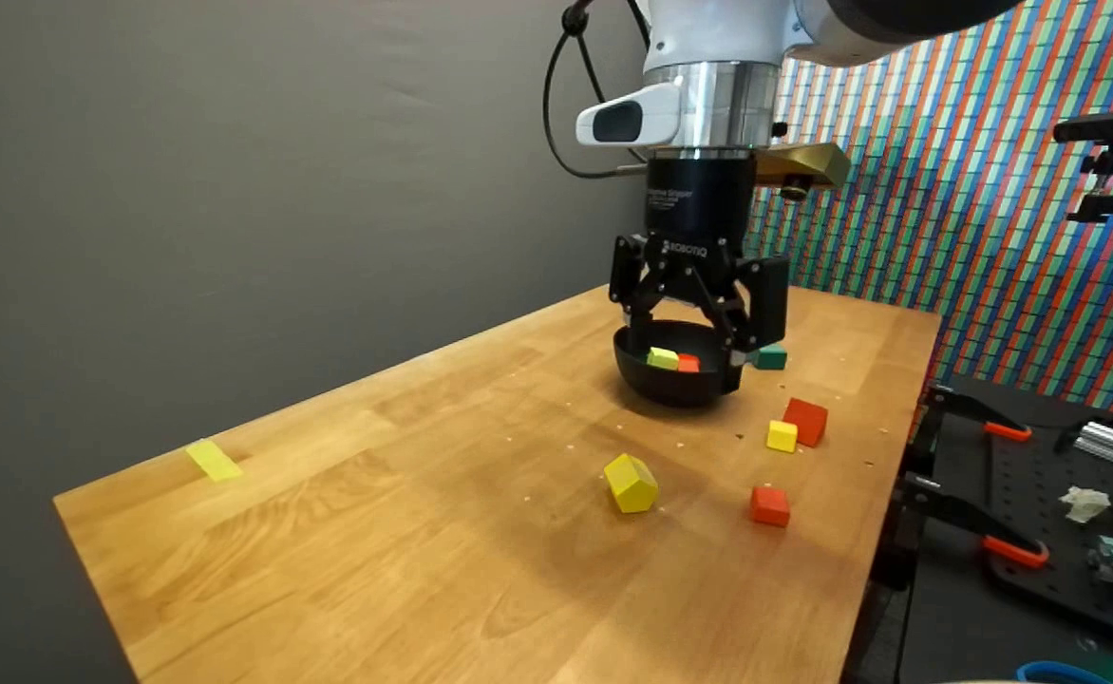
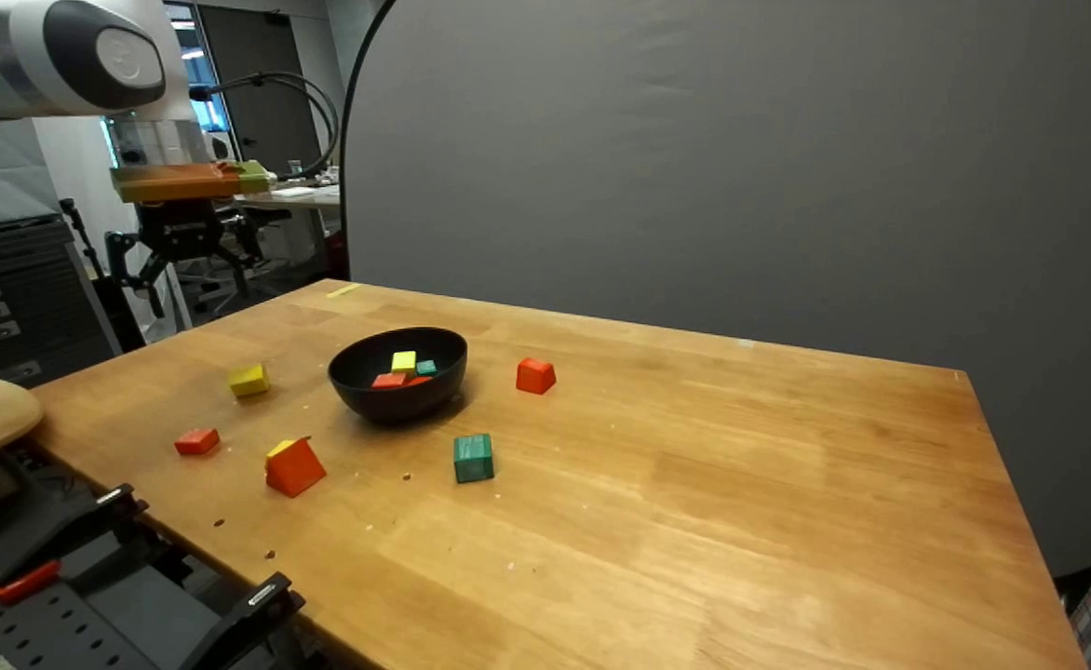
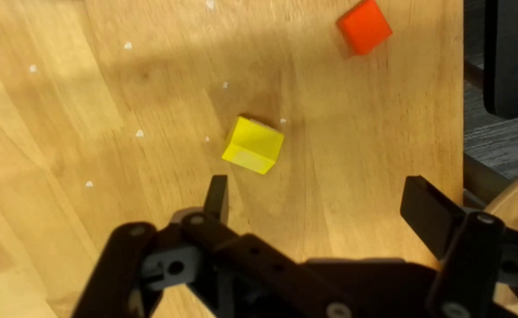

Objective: Put all the blocks in the bowl

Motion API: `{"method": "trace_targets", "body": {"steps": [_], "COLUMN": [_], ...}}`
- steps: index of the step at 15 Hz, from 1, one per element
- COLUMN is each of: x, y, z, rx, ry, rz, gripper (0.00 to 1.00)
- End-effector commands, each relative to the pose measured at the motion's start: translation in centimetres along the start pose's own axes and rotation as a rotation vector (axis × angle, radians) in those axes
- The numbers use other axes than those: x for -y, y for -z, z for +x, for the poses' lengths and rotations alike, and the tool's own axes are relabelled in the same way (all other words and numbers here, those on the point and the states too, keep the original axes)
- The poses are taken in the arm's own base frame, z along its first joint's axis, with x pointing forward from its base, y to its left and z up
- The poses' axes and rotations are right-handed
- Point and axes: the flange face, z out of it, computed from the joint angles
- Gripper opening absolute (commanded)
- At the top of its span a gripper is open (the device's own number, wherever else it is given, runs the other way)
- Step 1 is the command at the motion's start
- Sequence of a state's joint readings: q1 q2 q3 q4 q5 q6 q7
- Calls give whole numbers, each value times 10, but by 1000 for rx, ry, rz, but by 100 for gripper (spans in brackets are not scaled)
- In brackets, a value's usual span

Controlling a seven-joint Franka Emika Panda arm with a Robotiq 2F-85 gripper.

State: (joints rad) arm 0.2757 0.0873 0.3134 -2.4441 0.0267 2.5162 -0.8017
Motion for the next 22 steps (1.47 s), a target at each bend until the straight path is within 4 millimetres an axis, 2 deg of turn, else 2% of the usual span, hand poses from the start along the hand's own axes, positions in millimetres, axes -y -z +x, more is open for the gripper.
{"method": "trace_targets", "body": {"steps": [1,5,9,10,11,12,13,14,17,18,19,21,22], "x": [-11,-15,-17,-18,-20,-21,-23,-24,-24,-23,-21,-16,-13], "y": [-29,-71,-98,-103,-106,-108,-110,-111,-115,-115,-116,-120,-121], "z": [19,31,41,43,44,44,45,44,44,43,43,40,39], "rx": [-34,-82,-98,-94,-89,-82,-74,-53,-6,7,17,32,40], "ry": [-53,-150,-212,-224,-236,-252,-262,-272,-294,-299,-305,-324,-333], "rz": [-56,-62,-81,-91,-101,-118,-133,-152,-202,-217,-225,-224,-219], "gripper": [100,100,100,97,83,74,75,70,79,86,96,100,75]}}
